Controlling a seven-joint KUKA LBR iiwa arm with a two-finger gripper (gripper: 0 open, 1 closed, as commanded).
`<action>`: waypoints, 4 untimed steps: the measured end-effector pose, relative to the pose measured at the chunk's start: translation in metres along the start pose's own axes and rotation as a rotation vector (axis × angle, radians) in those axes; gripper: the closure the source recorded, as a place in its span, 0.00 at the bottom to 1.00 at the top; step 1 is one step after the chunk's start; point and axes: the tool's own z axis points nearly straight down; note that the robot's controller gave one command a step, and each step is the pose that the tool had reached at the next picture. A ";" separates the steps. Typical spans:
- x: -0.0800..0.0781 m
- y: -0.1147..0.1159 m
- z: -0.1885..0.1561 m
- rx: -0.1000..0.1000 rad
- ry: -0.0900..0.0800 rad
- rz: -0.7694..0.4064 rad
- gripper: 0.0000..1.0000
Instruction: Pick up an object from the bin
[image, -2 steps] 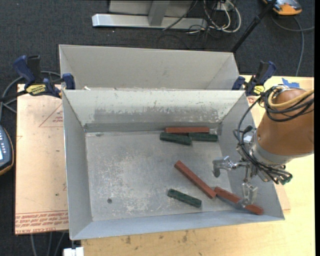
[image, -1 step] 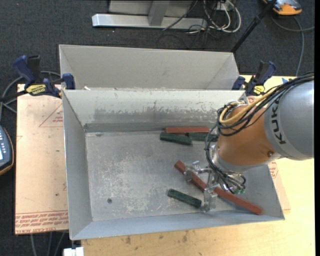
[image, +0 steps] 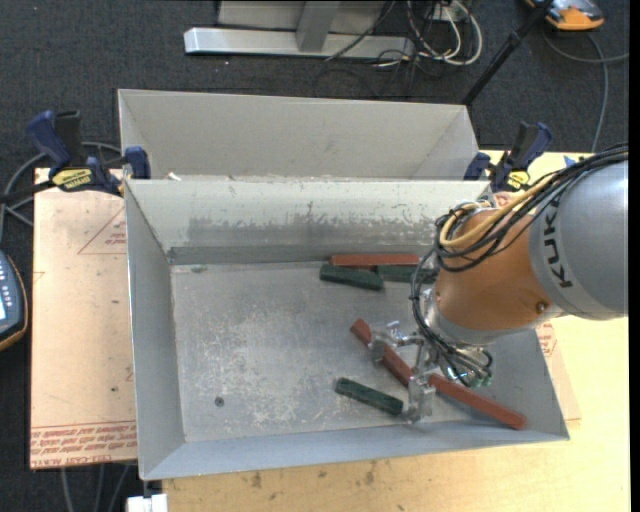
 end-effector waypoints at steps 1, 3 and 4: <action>0.000 0.000 0.000 0.000 0.000 0.000 0.00; 0.015 0.025 0.016 0.001 -0.004 0.171 1.00; -0.018 0.001 -0.130 0.005 -0.013 0.069 1.00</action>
Offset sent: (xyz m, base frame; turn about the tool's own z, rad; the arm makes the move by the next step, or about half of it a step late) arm 0.0000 0.0000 0.0000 0.0000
